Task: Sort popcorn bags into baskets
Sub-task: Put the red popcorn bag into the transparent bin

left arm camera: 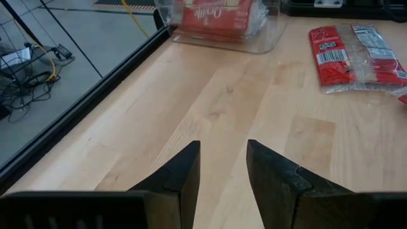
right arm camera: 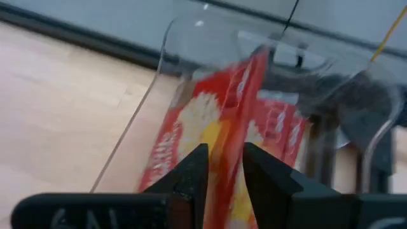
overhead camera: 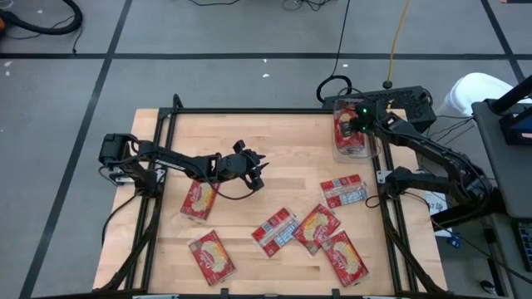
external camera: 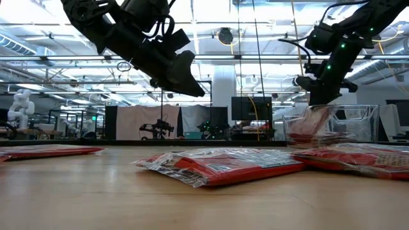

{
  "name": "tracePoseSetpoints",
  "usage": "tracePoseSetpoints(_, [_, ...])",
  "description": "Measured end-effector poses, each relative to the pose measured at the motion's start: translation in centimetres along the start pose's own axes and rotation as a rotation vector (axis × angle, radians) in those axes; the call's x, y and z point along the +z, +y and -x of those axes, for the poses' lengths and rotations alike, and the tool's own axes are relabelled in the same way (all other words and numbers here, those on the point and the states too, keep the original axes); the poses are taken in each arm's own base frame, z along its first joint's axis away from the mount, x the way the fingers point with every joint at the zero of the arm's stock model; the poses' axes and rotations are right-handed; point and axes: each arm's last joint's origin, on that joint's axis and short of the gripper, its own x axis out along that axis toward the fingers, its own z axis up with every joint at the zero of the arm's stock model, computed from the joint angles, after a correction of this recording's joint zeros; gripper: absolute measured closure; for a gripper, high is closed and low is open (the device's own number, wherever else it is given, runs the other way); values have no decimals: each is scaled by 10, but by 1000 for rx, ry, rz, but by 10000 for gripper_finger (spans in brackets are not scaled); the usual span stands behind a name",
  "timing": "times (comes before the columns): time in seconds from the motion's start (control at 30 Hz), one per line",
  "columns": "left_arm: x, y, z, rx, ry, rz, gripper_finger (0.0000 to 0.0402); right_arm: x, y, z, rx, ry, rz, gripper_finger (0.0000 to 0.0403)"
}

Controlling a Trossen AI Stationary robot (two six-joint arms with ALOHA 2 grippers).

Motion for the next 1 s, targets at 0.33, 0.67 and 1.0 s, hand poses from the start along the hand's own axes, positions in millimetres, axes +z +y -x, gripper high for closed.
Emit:
tracePoseSetpoints(0.33, [0,0,0,0,0,3,270,9,11,14,32,-152,63,310])
tracePoseSetpoints(0.67, [1,2,-1,5,-5,3,270,-7,16,-1,69,52,51,343])
tracePoseSetpoints(1.0, [0,-1,0,-4,-6,26,270,-17,20,-29,-24,192,101,394])
